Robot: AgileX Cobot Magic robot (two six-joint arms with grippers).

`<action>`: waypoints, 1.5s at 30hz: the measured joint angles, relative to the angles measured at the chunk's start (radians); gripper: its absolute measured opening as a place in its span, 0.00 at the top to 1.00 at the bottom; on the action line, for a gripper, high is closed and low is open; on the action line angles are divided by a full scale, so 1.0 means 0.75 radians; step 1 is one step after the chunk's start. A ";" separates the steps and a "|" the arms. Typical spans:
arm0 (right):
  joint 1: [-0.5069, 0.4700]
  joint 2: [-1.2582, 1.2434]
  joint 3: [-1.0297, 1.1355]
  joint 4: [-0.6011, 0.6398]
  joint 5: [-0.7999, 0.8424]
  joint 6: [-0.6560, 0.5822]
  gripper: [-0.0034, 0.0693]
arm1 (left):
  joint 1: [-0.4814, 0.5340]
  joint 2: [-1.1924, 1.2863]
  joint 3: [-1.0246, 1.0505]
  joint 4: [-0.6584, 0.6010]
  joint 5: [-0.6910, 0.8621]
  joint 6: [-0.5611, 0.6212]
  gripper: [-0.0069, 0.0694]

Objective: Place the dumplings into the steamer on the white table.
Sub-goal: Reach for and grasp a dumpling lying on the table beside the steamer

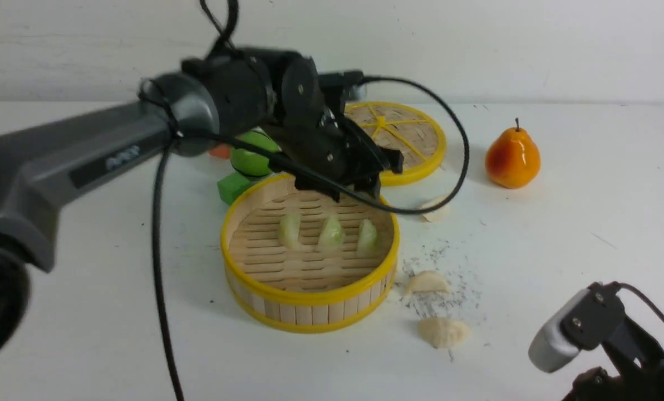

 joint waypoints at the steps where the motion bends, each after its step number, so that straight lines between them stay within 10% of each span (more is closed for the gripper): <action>1: 0.000 0.000 -0.005 -0.031 0.036 0.008 0.71 | 0.000 -0.089 -0.011 0.063 0.088 0.004 0.43; 12: 0.000 0.238 -0.424 -0.309 0.139 0.229 0.38 | 0.000 -0.773 0.253 0.256 0.453 0.020 0.93; 21: 0.000 0.825 -0.922 -0.490 0.170 0.133 0.35 | 0.000 -1.303 1.015 0.384 0.125 0.023 0.93; 32: 0.000 1.129 -1.113 -0.604 0.245 0.037 0.41 | 0.000 -1.646 1.394 0.565 0.279 -0.070 0.93; 39: 0.000 1.147 -1.117 -0.528 0.328 0.050 0.65 | 0.000 -1.912 1.620 0.808 0.289 -0.315 0.93; 45: 0.000 1.144 -1.119 -0.517 0.458 0.198 0.65 | 0.000 -2.180 1.800 1.018 0.163 -0.604 0.93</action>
